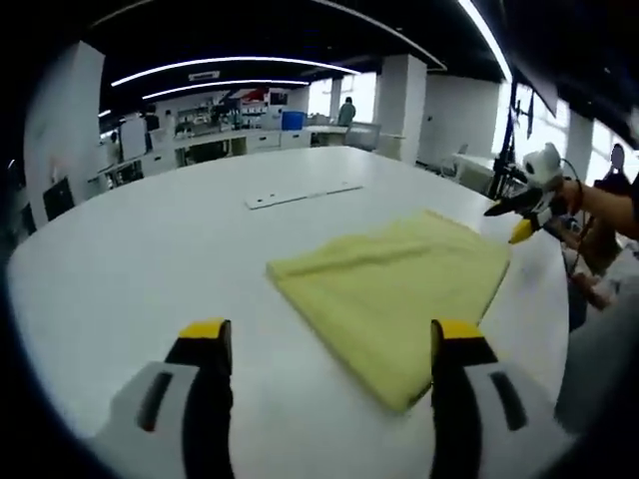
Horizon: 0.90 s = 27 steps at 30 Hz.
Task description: Fold the garment on the visible template until the final outline fits inside the template.
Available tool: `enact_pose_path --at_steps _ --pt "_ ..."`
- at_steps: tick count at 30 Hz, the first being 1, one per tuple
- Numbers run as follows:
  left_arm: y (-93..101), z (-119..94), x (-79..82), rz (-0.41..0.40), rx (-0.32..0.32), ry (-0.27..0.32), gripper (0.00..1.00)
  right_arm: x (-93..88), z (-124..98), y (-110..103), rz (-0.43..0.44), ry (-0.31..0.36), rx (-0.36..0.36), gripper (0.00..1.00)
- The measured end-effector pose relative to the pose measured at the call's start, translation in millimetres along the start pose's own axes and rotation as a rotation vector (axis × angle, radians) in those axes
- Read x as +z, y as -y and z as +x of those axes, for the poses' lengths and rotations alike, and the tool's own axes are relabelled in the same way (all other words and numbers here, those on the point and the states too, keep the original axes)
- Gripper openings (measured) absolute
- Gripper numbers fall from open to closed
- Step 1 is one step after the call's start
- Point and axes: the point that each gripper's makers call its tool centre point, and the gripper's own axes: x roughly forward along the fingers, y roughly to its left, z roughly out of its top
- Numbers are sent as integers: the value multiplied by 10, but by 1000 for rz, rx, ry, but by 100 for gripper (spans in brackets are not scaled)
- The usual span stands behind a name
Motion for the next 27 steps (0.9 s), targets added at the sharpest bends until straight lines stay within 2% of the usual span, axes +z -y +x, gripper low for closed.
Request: enact_pose_path --at_steps 8,14,17,22,27 --pt "211 -118 -237 -47 -22 -19 67 -229 -127 -70 35 -10 1 74" --pt "332 -159 -356 -54 -30 -35 52 -351 -147 -66 60 -18 1 63" --pt "364 -176 -454 -54 -32 -63 45 -444 -162 -129 81 -19 3 59" --pt "418 -174 -534 -91 -39 -68 32 -536 -145 -161 126 -4 1 45" --pt "403 -140 -627 -104 -32 -74 23 -604 -125 -132 129 -3 -23 33"
